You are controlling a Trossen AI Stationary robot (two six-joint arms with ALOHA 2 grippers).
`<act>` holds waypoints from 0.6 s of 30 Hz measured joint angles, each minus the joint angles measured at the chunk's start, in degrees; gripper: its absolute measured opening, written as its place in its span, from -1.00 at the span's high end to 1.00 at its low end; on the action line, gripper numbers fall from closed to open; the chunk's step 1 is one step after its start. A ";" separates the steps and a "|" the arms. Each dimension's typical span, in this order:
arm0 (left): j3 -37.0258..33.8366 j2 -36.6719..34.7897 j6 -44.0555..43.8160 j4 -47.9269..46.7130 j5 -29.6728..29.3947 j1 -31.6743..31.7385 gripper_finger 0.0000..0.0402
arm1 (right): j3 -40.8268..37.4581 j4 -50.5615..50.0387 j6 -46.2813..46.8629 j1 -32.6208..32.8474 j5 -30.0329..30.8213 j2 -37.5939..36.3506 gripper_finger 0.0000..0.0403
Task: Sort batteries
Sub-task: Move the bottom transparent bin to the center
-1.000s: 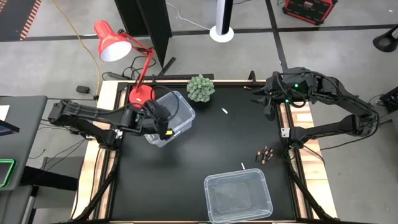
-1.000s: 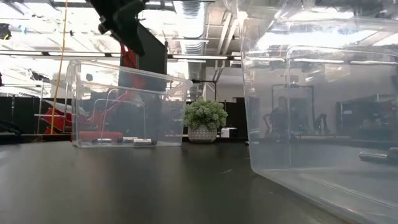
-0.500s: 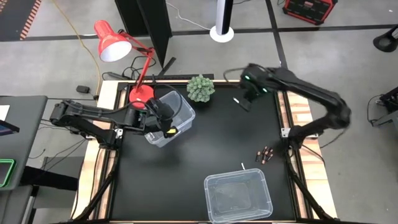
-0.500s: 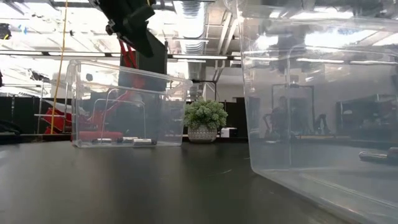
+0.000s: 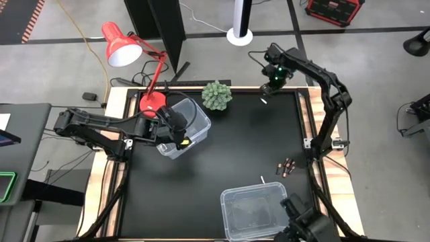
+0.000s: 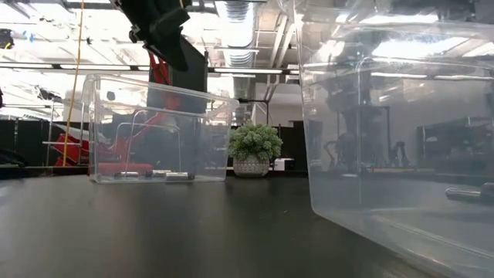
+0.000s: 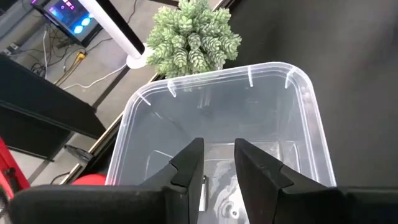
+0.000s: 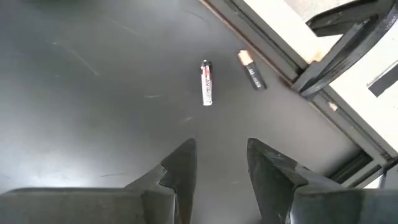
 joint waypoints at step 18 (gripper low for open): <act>-2.32 0.00 0.93 2.93 0.02 0.15 0.57 | 0.09 -2.64 -10.58 -2.76 3.04 2.35 0.22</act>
